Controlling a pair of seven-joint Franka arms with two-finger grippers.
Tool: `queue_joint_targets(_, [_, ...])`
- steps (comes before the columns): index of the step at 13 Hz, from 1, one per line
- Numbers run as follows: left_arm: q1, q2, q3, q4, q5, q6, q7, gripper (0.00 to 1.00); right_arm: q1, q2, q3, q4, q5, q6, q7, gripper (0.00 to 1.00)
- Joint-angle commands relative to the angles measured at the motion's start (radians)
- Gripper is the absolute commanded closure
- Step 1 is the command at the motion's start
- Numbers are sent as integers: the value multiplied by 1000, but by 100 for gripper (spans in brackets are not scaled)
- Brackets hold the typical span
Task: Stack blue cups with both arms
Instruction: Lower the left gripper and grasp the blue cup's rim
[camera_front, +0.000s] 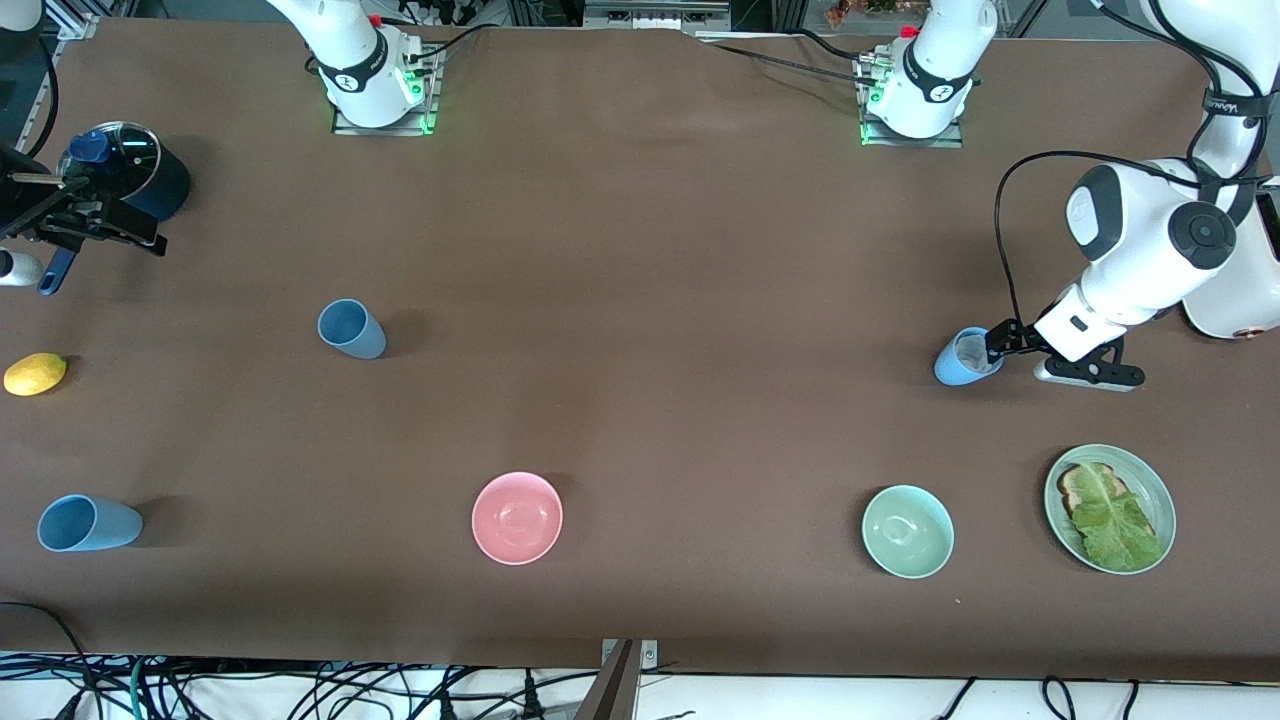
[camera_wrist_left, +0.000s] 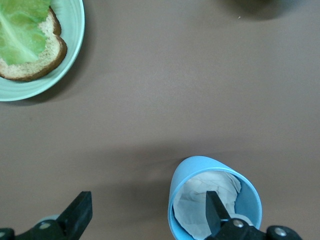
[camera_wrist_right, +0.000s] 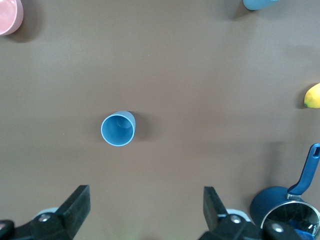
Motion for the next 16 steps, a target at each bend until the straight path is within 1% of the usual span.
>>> queue_joint_targets(1, [10,-14,-8,-30,-19,33,34,0,-7,-6,1,-10,-4,3,-2,0])
queue_joint_targets(2, [11,-7,-8,-32,-19,46,34,0,-7,-6,1,-10,-4,3,-2,0])
queue_joint_targets(5, [10,3,-8,-82,-19,140,34,0,-7,-6,1,-10,-4,3,-2,0])
queue_joint_targets(8, [11,4,-8,-96,-19,149,34,0,-7,-6,1,-8,-5,3,-2,0])
queue_joint_targets(12, [10,16,-8,-141,-19,238,34,0,-7,-6,0,-10,-5,3,-2,0])
queue_joint_targets(13, [11,24,-8,-141,-19,247,36,3,-7,-6,1,-8,-5,3,-2,0])
queue_joint_targets(14, [11,24,-8,-141,-19,248,36,33,-7,-6,0,-10,-5,3,-2,0])
queue_joint_targets(15, [11,23,-8,-142,-19,246,36,69,-7,-6,0,-10,-5,3,-2,0])
queue_joint_targets(16, [11,24,-8,-142,-19,246,36,91,-7,-6,0,-10,-5,3,-2,0])
